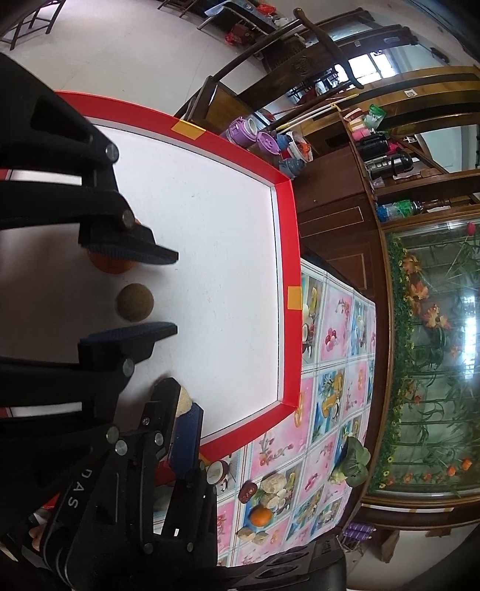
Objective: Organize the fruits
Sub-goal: 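Open the left tool to drop the brown fruit while the right tool drops the beige cube, then move both open tools back to the tablecloth fruits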
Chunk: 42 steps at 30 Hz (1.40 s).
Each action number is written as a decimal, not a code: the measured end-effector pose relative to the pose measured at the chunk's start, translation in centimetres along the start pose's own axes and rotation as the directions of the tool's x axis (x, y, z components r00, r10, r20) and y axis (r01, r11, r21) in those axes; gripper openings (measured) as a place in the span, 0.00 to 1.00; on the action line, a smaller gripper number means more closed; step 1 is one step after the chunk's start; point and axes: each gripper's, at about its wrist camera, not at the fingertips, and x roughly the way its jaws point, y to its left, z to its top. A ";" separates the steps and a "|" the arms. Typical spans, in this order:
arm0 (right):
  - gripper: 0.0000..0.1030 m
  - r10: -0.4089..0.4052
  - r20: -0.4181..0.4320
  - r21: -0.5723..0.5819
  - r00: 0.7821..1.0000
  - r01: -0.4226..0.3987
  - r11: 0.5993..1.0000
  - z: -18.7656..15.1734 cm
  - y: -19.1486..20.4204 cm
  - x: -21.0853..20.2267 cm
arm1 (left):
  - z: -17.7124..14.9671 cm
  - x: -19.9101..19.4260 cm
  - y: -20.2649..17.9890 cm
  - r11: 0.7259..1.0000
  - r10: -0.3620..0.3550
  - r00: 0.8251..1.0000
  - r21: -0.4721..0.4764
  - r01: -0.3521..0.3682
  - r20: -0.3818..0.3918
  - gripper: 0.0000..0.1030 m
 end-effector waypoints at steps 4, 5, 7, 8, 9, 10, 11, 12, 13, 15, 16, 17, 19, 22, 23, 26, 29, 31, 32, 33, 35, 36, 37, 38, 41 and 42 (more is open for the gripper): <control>0.29 0.000 0.026 0.007 1.000 0.000 1.000 -0.1 -0.2 -0.5 | 0.2 -0.4 0.2 0.999 0.033 0.999 -0.020 -0.033 0.018 0.55; 0.29 -0.001 0.033 0.010 0.999 0.001 1.000 -0.2 -0.3 -0.7 | 0.2 -0.4 0.2 0.999 0.038 0.999 -0.021 -0.037 0.021 0.57; 0.29 0.006 0.042 0.017 0.999 -0.007 1.000 -0.3 -0.6 -1.1 | 0.2 -0.3 0.1 0.999 0.047 0.999 -0.021 -0.046 0.021 0.57; 0.29 0.011 0.047 0.019 0.999 -0.012 1.000 -0.4 -0.6 -1.3 | 0.2 -0.3 0.1 0.999 0.050 0.999 -0.020 -0.049 0.019 0.58; 0.29 0.013 0.055 0.019 0.998 -0.014 1.000 -0.4 -0.6 -1.5 | 0.1 -0.3 0.1 0.998 0.052 0.998 -0.020 -0.052 0.017 0.58; 0.29 0.016 0.067 0.016 0.998 -0.017 1.000 -0.5 -0.5 -1.9 | 0.1 -0.2 0.1 0.998 0.055 0.998 -0.021 -0.055 0.015 0.58; 0.29 0.020 0.080 0.014 0.997 -0.021 1.000 -0.6 -0.4 -2.2 | 0.1 -0.2 0.1 0.998 0.056 0.998 -0.023 -0.056 0.013 0.58; 0.29 0.022 0.090 0.012 0.996 -0.024 1.000 -0.7 -0.4 -2.5 | 0.2 -0.2 0.0 0.998 0.055 0.998 -0.025 -0.055 0.012 0.59; 0.29 0.024 0.102 0.013 0.995 -0.026 1.000 -0.8 -0.5 -2.8 | 0.2 -0.3 0.0 0.998 0.056 0.998 -0.025 -0.055 0.014 0.61; 0.30 0.030 0.117 0.018 0.993 -0.032 0.999 -0.9 -0.7 -3.2 | 0.2 -0.5 -0.1 0.998 0.062 0.998 -0.023 -0.061 0.018 0.64; 0.30 0.028 0.122 0.022 0.992 -0.031 0.999 -0.9 -0.9 -3.4 | 0.3 -0.6 -0.1 0.998 0.066 0.998 -0.023 -0.066 0.021 0.66; 0.30 0.025 0.126 0.029 0.992 -0.029 0.999 -1.0 -1.1 -3.6 | 0.3 -0.7 -0.1 0.997 0.068 0.997 -0.023 -0.068 0.023 0.67; 0.30 0.021 0.132 0.045 0.991 -0.027 0.999 -1.3 -1.6 -4.0 | 0.4 -0.9 -0.2 0.997 0.072 0.997 -0.023 -0.071 0.026 0.69; 0.30 0.006 0.150 0.063 0.989 -0.015 0.998 -1.7 -2.4 -4.9 | 0.5 -1.1 -0.3 0.997 0.077 0.997 -0.024 -0.077 0.028 0.76; 0.30 0.001 0.155 0.068 0.988 -0.012 0.998 -1.9 -2.6 -5.2 | 0.5 -1.1 -0.3 0.997 0.079 0.996 -0.021 -0.079 0.029 0.76; 0.39 -0.026 0.163 0.098 0.986 0.010 0.995 -2.7 -3.5 -6.4 | 0.6 -1.1 -0.3 0.996 0.082 0.996 -0.019 -0.082 0.022 0.77; 0.46 -0.101 0.130 0.120 0.986 0.086 0.989 -3.9 -4.1 -7.8 | 0.6 -1.4 0.1 0.996 0.087 0.996 -0.033 -0.086 0.024 0.78; 0.46 -0.127 0.099 0.124 0.987 0.114 0.986 -5.0 -4.3 -8.9 | 0.6 -1.7 0.5 0.994 0.099 0.995 -0.047 -0.097 0.032 0.78; 0.46 -0.137 0.084 0.127 0.987 0.125 0.984 -5.4 -4.3 -9.3 | 0.6 -1.9 0.6 0.993 0.106 0.994 -0.050 -0.104 0.038 0.78; 0.46 -0.152 0.064 0.130 0.986 0.143 0.981 -5.9 -4.3 -9.6 | 0.6 -2.0 0.8 0.992 0.117 0.992 -0.052 -0.114 0.045 0.78; 0.46 -0.175 0.030 0.133 0.984 0.170 0.977 -6.8 -4.2 -9.9 | 0.6 -2.4 1.0 0.989 0.137 0.989 -0.054 -0.134 0.056 0.78; 0.46 -0.183 0.015 0.129 0.983 0.179 0.975 -7.1 -4.0 -9.9 | 0.7 -2.5 1.1 0.989 0.141 0.988 -0.057 -0.137 0.060 0.78; 0.46 -0.194 0.001 0.126 0.981 0.193 0.973 -7.4 -3.7 -9.8 | 0.7 -2.7 1.2 0.989 0.140 0.988 -0.062 -0.136 0.065 0.78; 0.46 -0.199 -0.009 0.124 0.980 0.199 0.972 -7.5 -3.5 -9.5 | 0.8 -2.9 1.3 0.989 0.139 0.988 -0.064 -0.134 0.069 0.79; 0.46 -0.204 -0.036 0.097 0.978 0.207 0.973 -8.0 -2.0 -8.4 | 0.9 -3.4 1.1 0.990 0.134 0.987 -0.059 -0.130 0.084 0.79; 0.46 -0.225 -0.041 0.076 0.973 0.228 0.971 -8.0 -1.4 -7.8 | 0.9 -3.5 1.1 0.990 0.133 0.987 -0.053 -0.129 0.089 0.79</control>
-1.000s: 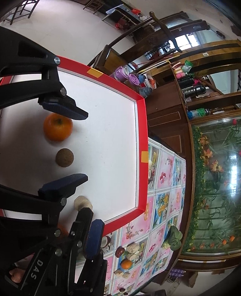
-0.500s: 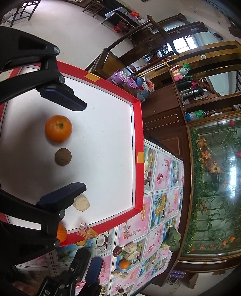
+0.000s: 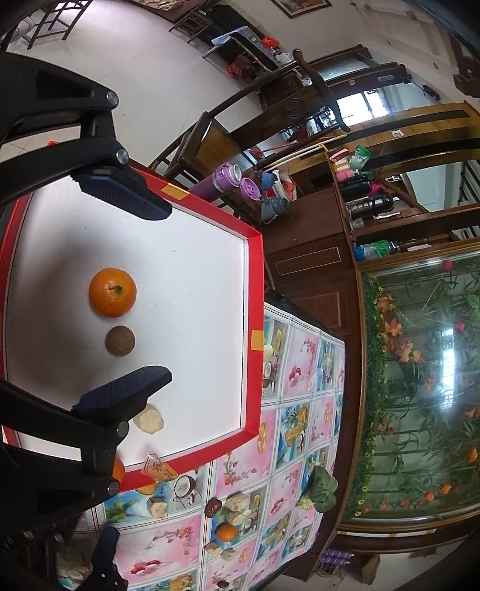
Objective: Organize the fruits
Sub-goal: 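Move both open tools back to the tablecloth fruits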
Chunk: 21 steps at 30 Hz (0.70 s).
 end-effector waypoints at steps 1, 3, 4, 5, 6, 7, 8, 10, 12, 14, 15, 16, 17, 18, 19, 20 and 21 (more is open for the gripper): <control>0.46 -0.007 -0.004 -0.014 1.000 0.007 1.000 -0.1 0.5 0.2 | 0.0 -0.1 0.0 1.000 0.000 1.000 0.003 0.000 0.003 0.79; 0.45 0.007 -0.015 -0.037 1.000 -0.008 0.999 -0.4 1.5 0.7 | 0.1 -0.2 0.0 1.000 -0.006 1.000 0.007 0.006 0.007 0.79; 0.45 0.004 -0.020 -0.041 1.000 -0.005 0.999 -0.6 1.9 0.8 | 0.1 -0.2 0.0 1.000 -0.007 1.000 0.007 0.007 0.009 0.79; 0.45 -0.001 -0.018 -0.045 1.000 0.000 0.999 -0.6 2.1 0.8 | 0.1 -0.1 0.0 1.000 -0.006 1.000 0.006 0.006 0.009 0.79; 0.45 0.006 -0.017 -0.047 1.000 -0.007 0.999 -0.7 2.3 0.7 | 0.1 -0.1 0.1 1.000 -0.007 1.000 0.005 0.007 0.009 0.79; 0.45 0.024 -0.021 -0.044 0.999 -0.025 0.999 -0.8 2.4 0.7 | 0.1 0.0 0.1 1.000 -0.009 1.000 0.004 0.009 0.007 0.79; 0.45 0.045 -0.026 -0.042 0.999 -0.046 0.998 -1.0 2.5 0.6 | 0.1 0.1 0.2 1.000 -0.009 1.000 0.003 0.009 0.005 0.79; 0.45 0.067 -0.028 -0.056 0.997 -0.068 0.996 -1.3 3.2 0.5 | 0.1 0.2 0.2 1.000 -0.006 1.000 0.002 0.006 0.002 0.79; 0.45 0.081 -0.032 -0.076 0.996 -0.083 0.994 -1.6 4.0 0.3 | 0.1 0.2 0.2 1.000 -0.006 1.000 0.003 0.006 0.002 0.79; 0.45 0.129 -0.039 -0.091 0.991 -0.133 0.987 -1.7 4.8 0.3 | 0.2 0.2 0.1 1.000 -0.006 1.000 0.007 0.006 0.003 0.79; 0.45 0.160 -0.041 -0.097 0.986 -0.163 0.982 -1.7 5.1 0.3 | 0.2 0.2 0.0 1.000 -0.006 1.000 0.009 0.006 0.003 0.79; 0.45 0.177 -0.042 -0.104 0.983 -0.180 0.978 -1.7 5.4 0.2 | 0.2 0.1 -0.1 1.000 -0.007 1.000 0.011 0.007 0.004 0.79; 0.45 0.188 -0.037 -0.118 0.981 -0.191 0.975 -1.7 5.7 0.1 | 0.3 0.0 -0.2 1.000 -0.010 1.000 0.013 0.010 0.006 0.79; 0.45 0.185 -0.028 -0.123 0.982 -0.187 0.974 -1.8 5.7 -0.1 | 0.3 -0.1 -0.4 1.000 -0.012 1.000 0.015 0.012 0.008 0.79; 0.45 0.181 -0.013 -0.120 0.983 -0.181 0.976 -1.7 5.3 -0.4 | 0.4 -0.2 -0.6 1.000 -0.017 1.000 0.019 0.017 0.010 0.79; 0.45 0.176 0.005 -0.100 0.984 -0.175 0.979 -1.4 4.4 -0.9 | 0.5 -0.3 -0.9 0.999 -0.025 1.000 0.025 0.025 0.014 0.79; 0.45 0.166 0.023 -0.075 0.986 -0.163 0.984 -1.2 3.3 -1.4 | 0.6 -0.5 -1.3 0.999 -0.036 0.999 0.033 0.035 0.017 0.79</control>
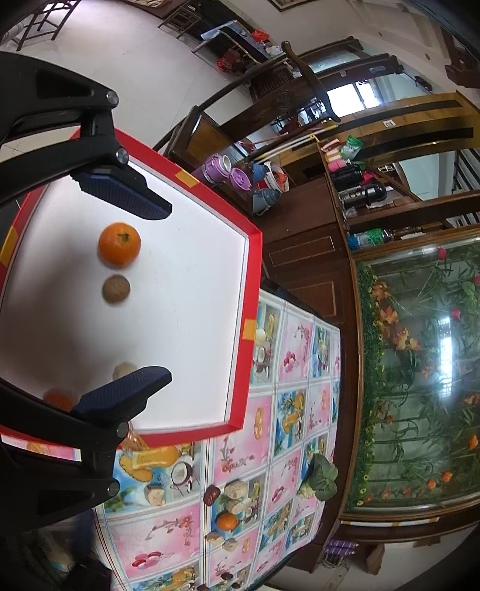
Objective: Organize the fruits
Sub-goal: 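Move both open tools back to the tablecloth fruits, then grasp a beige chunk with the left tool while the right tool grasps a brown round fruit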
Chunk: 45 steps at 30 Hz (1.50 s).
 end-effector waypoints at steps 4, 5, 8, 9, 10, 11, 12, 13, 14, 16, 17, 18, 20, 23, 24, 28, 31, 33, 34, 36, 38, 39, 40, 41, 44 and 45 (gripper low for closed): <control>0.45 -0.098 0.067 0.119 0.993 0.089 0.989 0.2 -5.3 -3.2 | 0.2 -0.2 -2.1 0.998 -0.051 0.999 0.042 0.051 -0.001 0.79; 0.45 -0.133 0.076 0.153 0.988 0.121 0.981 0.0 -6.8 -4.0 | 0.1 -0.3 -2.8 0.996 -0.065 0.998 0.056 0.065 -0.004 0.79; 0.45 -0.253 0.076 0.273 0.964 0.224 0.936 -1.3 -12.2 -6.6 | -0.1 -0.3 -4.9 0.987 -0.122 0.992 0.099 0.124 -0.025 0.79; 0.45 -0.300 0.068 0.319 0.951 0.264 0.910 -2.0 -14.3 -7.5 | -0.2 -0.3 -5.8 0.982 -0.144 0.989 0.116 0.147 -0.036 0.79; 0.45 -0.331 0.062 0.347 0.942 0.291 0.892 -2.4 -15.8 -8.2 | -0.3 -0.4 -6.4 0.978 -0.159 0.986 0.128 0.164 -0.043 0.79; 0.45 -0.367 0.051 0.379 0.929 0.322 0.868 -2.8 -17.5 -9.0 | -0.5 -0.5 -7.2 0.972 -0.179 0.982 0.143 0.185 -0.054 0.79; 0.45 -0.404 0.040 0.414 0.914 0.353 0.839 -3.4 -19.3 -9.8 | -0.6 -0.5 -7.8 0.966 -0.199 0.978 0.154 0.207 -0.066 0.79; 0.45 -0.426 0.034 0.440 0.904 0.369 0.819 -3.5 -20.8 -10.4 | -0.7 -0.6 -8.6 0.958 -0.225 0.971 0.162 0.235 -0.081 0.79; 0.45 -0.447 0.030 0.467 0.894 0.383 0.797 -3.7 -22.4 -11.1 | -0.8 -0.7 -9.0 0.954 -0.238 0.967 0.164 0.251 -0.092 0.79; 0.45 -0.491 0.006 0.504 0.871 0.422 0.754 -4.1 -25.0 -12.0 | -0.9 -0.7 -9.8 0.947 -0.256 0.960 0.170 0.272 -0.110 0.79; 0.45 -0.508 -0.009 0.516 0.862 0.439 0.736 -4.3 -26.1 -12.3 | -0.9 -0.7 -10.1 0.944 -0.263 0.958 0.173 0.280 -0.118 0.79; 0.45 -0.513 -0.021 0.522 0.858 0.447 0.726 -4.3 -27.3 -12.3 | -1.0 -0.6 -10.3 0.943 -0.265 0.956 0.174 0.284 -0.124 0.79; 0.45 -0.513 -0.057 0.524 0.856 0.463 0.715 -4.3 -29.0 -11.7 | -1.1 -0.5 -10.7 0.941 -0.265 0.955 0.179 0.287 -0.136 0.79; 0.45 -0.502 -0.084 0.509 0.861 0.470 0.721 -4.1 -30.2 -10.6 | -1.2 -0.4 -11.1 0.939 -0.264 0.953 0.185 0.288 -0.147 0.79; 0.45 -0.504 -0.090 0.508 0.859 0.474 0.719 -4.1 -30.5 -10.3 | -1.2 -0.3 -11.3 0.939 -0.263 0.953 0.186 0.289 -0.150 0.79; 0.40 -0.510 -0.121 0.524 0.851 0.491 0.696 -4.1 -31.9 -9.4 | -1.2 0.0 -11.7 0.933 -0.274 0.947 0.194 0.304 -0.167 0.79; 0.32 -0.518 -0.124 0.526 0.847 0.499 0.689 -4.2 -32.1 -9.0 | -1.2 0.5 -12.0 0.929 -0.281 0.942 0.195 0.316 -0.186 0.79; 0.28 -0.542 -0.135 0.508 0.829 0.528 0.681 -3.9 -32.0 -8.8 | -1.1 1.0 -12.1 0.926 -0.290 0.935 0.188 0.328 -0.203 0.79; 0.28 -0.550 -0.137 0.503 0.824 0.536 0.678 -3.9 -31.9 -8.7 | -1.0 1.2 -12.1 0.925 -0.295 0.932 0.181 0.333 -0.210 0.79; 0.28 -0.555 -0.134 0.498 0.821 0.540 0.678 -3.8 -31.9 -8.6 | -0.9 1.5 -12.2 0.926 -0.297 0.929 0.171 0.337 -0.221 0.79; 0.27 -0.561 -0.124 0.502 0.819 0.539 0.676 -3.9 -31.7 -8.6 | -0.7 1.9 -12.5 0.927 -0.294 0.927 0.169 0.336 -0.231 0.79; 0.27 -0.559 -0.117 0.508 0.821 0.533 0.676 -4.0 -31.8 -8.6 | -0.7 1.9 -12.7 0.925 -0.297 0.926 0.169 0.340 -0.234 0.79; 0.27 -0.545 -0.100 0.527 0.832 0.509 0.681 -4.1 -31.9 -8.8 | -0.6 2.0 -12.9 0.923 -0.301 0.924 0.171 0.345 -0.237 0.79; 0.28 -0.518 -0.072 0.550 0.852 0.467 0.692 -4.3 -32.0 -8.9 | -0.6 2.1 -13.3 0.921 -0.304 0.922 0.174 0.349 -0.240 0.79; 0.28 -0.452 -0.007 0.571 0.892 0.375 0.730 -4.2 -31.5 -9.0 | -0.4 2.5 -14.4 0.915 -0.305 0.921 0.193 0.354 -0.242 0.78; 0.28 -0.450 0.006 0.557 0.893 0.371 0.743 -4.0 -31.0 -9.0 | -0.4 2.7 -14.7 0.915 -0.303 0.922 0.196 0.353 -0.242 0.76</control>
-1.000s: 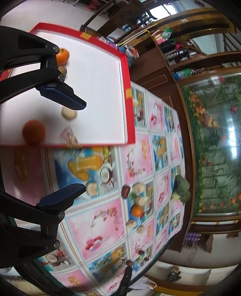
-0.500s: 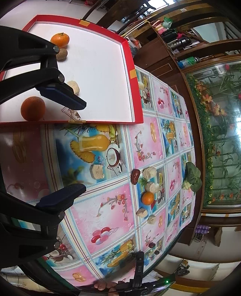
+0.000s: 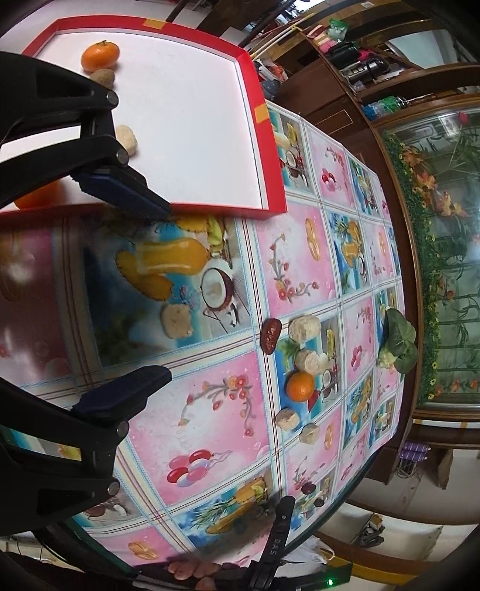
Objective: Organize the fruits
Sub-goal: 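Grasp a beige chunk with the left tool while the right tool grasps a brown round fruit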
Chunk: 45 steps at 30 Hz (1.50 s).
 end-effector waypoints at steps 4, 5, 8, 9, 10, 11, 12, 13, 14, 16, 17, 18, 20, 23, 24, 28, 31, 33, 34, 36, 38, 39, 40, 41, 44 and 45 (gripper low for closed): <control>0.28 0.090 0.037 -0.041 0.995 -0.088 0.995 -0.4 1.8 -0.9 | 0.4 1.2 -0.6 1.000 -0.006 1.000 0.011 0.006 -0.019 0.64; 0.28 0.111 0.042 -0.044 0.993 -0.109 0.993 -0.4 2.1 -1.0 | 0.5 1.6 -0.7 1.000 0.001 1.000 0.012 0.000 -0.027 0.61; 0.28 0.130 0.056 -0.074 0.990 -0.126 0.989 -0.7 3.1 -1.3 | 0.5 2.4 -0.7 1.000 -0.006 0.999 0.011 0.006 -0.042 0.55; 0.28 0.139 0.060 -0.085 0.988 -0.133 0.987 -0.8 3.4 -1.5 | 0.5 2.6 -0.7 1.000 -0.002 0.999 0.009 0.002 -0.046 0.54; 0.28 0.146 0.069 -0.103 0.987 -0.139 0.985 -0.8 3.8 -1.6 | 0.5 2.8 -0.6 1.000 -0.001 0.999 0.003 0.001 -0.049 0.53; 0.28 0.148 0.076 -0.114 0.986 -0.139 0.984 -1.0 4.1 -1.8 | 0.5 2.9 -0.5 1.000 -0.005 0.999 -0.001 0.005 -0.051 0.51; 0.28 0.151 0.081 -0.125 0.985 -0.140 0.982 -1.1 4.3 -2.0 | 0.6 2.9 -0.4 1.000 -0.012 0.999 -0.006 0.012 -0.049 0.50; 0.28 0.156 0.084 -0.132 0.984 -0.144 0.981 -1.1 4.4 -2.1 | 0.6 2.9 -0.4 1.000 -0.015 0.999 -0.009 0.015 -0.048 0.48; 0.28 0.158 0.085 -0.136 0.984 -0.146 0.980 -1.2 4.6 -2.1 | 0.7 3.0 -0.3 1.000 -0.018 0.999 -0.011 0.017 -0.046 0.47; 0.28 0.159 0.081 -0.137 0.984 -0.147 0.980 -1.2 4.7 -2.0 | 0.7 3.1 -0.4 1.000 -0.020 0.999 -0.012 0.019 -0.042 0.45; 0.28 0.160 0.077 -0.138 0.984 -0.149 0.979 -1.3 4.7 -1.9 | 0.7 3.1 -0.5 1.000 -0.024 0.999 -0.011 0.024 -0.040 0.42; 0.28 0.160 0.075 -0.139 0.984 -0.148 0.979 -1.3 4.7 -1.9 | 0.7 3.1 -0.6 1.000 -0.028 0.999 -0.009 0.028 -0.038 0.39; 0.28 0.158 0.071 -0.138 0.985 -0.148 0.979 -1.4 4.9 -1.8 | 0.8 3.1 -1.0 0.999 -0.034 0.999 0.001 0.034 -0.031 0.33; 0.28 0.157 0.070 -0.143 0.985 -0.146 0.979 -1.6 5.3 -1.9 | 0.7 3.0 -1.3 0.999 -0.046 0.999 0.010 0.046 -0.022 0.23; 0.28 0.158 0.069 -0.146 0.985 -0.146 0.978 -1.7 5.4 -1.8 | 0.7 3.0 -1.4 0.999 -0.053 0.998 0.009 0.053 -0.021 0.22; 0.28 0.163 0.064 -0.148 0.985 -0.152 0.977 -2.0 6.0 -1.8 | 0.6 2.9 -1.4 0.998 -0.058 0.998 0.012 0.058 -0.015 0.21; 0.28 0.160 0.063 -0.156 0.985 -0.149 0.976 -2.1 6.6 -1.7 | 0.6 2.9 -1.4 0.998 -0.061 0.998 0.010 0.061 -0.007 0.21; 0.28 0.164 0.061 -0.153 0.985 -0.153 0.976 -2.2 6.9 -1.6 | 0.5 2.9 -1.5 0.998 -0.066 0.998 0.012 0.066 -0.004 0.21; 0.28 0.166 0.062 -0.152 0.984 -0.155 0.976 -2.3 7.1 -1.6 | 0.6 2.8 -1.6 0.997 -0.073 0.997 0.011 0.073 -0.001 0.21; 0.28 0.168 0.058 -0.154 0.984 -0.158 0.975 -2.4 7.5 -1.5 | 0.6 2.6 -1.7 0.997 -0.076 0.997 0.015 0.076 0.006 0.21; 0.28 0.172 0.052 -0.155 0.984 -0.162 0.975 -2.6 8.1 -1.4 | 0.7 2.2 -1.6 0.996 -0.084 0.996 0.012 0.084 0.021 0.21; 0.28 0.177 0.051 -0.155 0.983 -0.167 0.974 -2.7 8.3 -1.4 | 0.8 1.6 -1.4 0.996 -0.088 0.995 0.008 0.088 0.036 0.21; 0.28 0.182 0.050 -0.156 0.982 -0.172 0.973 -2.7 8.6 -1.4 | 0.9 1.1 -1.3 0.996 -0.092 0.994 0.007 0.091 0.052 0.21; 0.28 0.187 0.051 -0.160 0.981 -0.177 0.971 -2.9 9.1 -1.4 | 1.0 0.5 -1.1 0.996 -0.094 0.993 0.005 0.094 0.068 0.21; 0.28 0.207 0.054 -0.182 0.977 -0.194 0.964 -3.1 10.5 -1.4 | 1.4 -1.7 -0.2 0.996 -0.089 0.987 -0.011 0.092 0.135 0.21; 0.28 0.217 0.057 -0.190 0.974 -0.203 0.961 -3.2 11.0 -1.5 | 1.5 -2.3 0.2 0.996 -0.086 0.985 -0.018 0.089 0.152 0.21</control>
